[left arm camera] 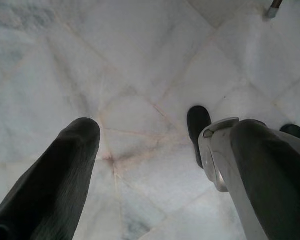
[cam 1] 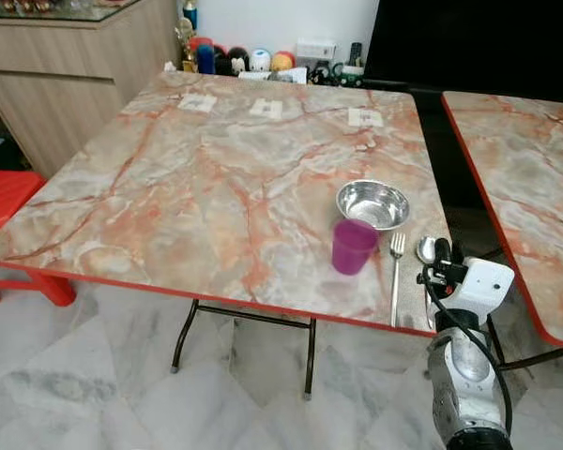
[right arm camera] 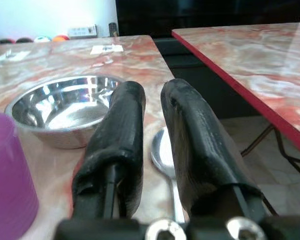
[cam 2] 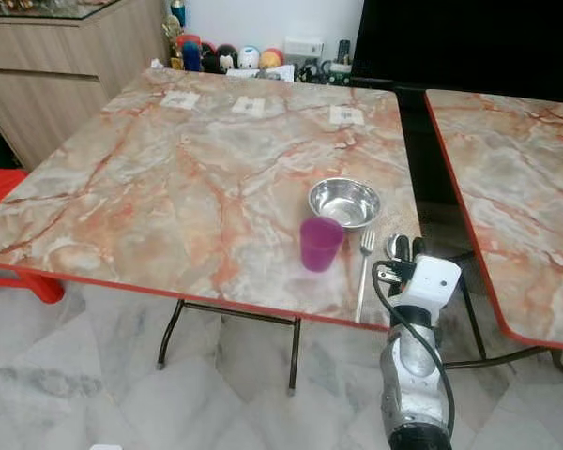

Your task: Setting the table

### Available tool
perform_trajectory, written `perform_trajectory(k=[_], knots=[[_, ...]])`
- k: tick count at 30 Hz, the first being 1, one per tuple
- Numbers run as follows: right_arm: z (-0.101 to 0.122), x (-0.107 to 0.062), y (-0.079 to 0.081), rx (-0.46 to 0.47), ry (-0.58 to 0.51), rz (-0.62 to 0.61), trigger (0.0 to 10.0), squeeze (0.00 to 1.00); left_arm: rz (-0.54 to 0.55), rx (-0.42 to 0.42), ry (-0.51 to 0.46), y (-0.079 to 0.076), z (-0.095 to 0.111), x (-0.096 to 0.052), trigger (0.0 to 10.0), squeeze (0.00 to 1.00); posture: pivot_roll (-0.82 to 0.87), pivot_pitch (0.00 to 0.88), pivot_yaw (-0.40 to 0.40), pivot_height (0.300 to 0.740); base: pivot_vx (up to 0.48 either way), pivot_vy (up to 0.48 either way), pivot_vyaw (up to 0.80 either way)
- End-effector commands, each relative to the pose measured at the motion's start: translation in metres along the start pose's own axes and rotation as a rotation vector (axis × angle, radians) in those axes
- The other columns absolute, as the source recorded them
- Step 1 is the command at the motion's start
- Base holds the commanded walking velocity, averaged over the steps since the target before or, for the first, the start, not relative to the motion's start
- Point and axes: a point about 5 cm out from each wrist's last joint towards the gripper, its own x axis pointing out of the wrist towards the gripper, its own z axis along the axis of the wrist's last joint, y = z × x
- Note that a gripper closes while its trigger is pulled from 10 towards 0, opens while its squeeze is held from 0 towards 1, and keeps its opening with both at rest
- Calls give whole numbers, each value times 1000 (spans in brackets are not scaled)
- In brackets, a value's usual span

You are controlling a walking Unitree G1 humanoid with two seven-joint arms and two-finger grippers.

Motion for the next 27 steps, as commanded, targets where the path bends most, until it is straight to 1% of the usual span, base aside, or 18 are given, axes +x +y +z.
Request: perform_trajectory(k=[1,6,13,15,19,20,21,22,23,24,27], knots=[[6,2,-8,-14,-20,-24,10000,0,-10,-1,9,-4,-4,-1,10000,0,50,106,-29,740,0,0,0],[6,2,-7,-13,-20,-20,10000,0,-8,1,5,-5,-3,-1,10000,0,52,108,-30,740,0,0,0],[3,-3,-2,-4,1,34,10000,0,-8,2,1,-5,-2,-1,10000,0,49,110,-30,740,0,0,0],[2,-15,0,-8,19,81,10000,0,-11,3,-5,-5,-1,0,10000,0,49,111,-32,740,0,0,0],[2,-22,-2,-6,34,92,10000,0,-13,4,-9,-5,0,0,10000,0,46,113,-33,740,0,0,0],[-1,-27,-1,0,56,112,10000,0,-15,6,-9,-6,0,0,10000,0,42,114,-32,740,0,0,0],[-5,-34,0,31,105,137,10000,0,-18,10,-9,-6,0,0,10000,0,37,115,-30,740,0,0,0],[-5,-34,0,31,105,137,10000,0,-18,10,-9,-6,0,0,10000,0,37,115,-30,740,0,0,0],[-10,-37,1,65,156,152,10000,0,-20,16,-9,-6,0,0,10000,0,34,115,-28,740,0,0,0],[-12,-38,1,73,175,158,10000,0,-21,19,-9,-6,0,0,10000,0,34,115,-28,740,0,0,0],[-12,-38,2,80,182,174,10000,0,-22,21,-8,-6,0,0,10000,0,35,114,-28,740,0,0,0]])
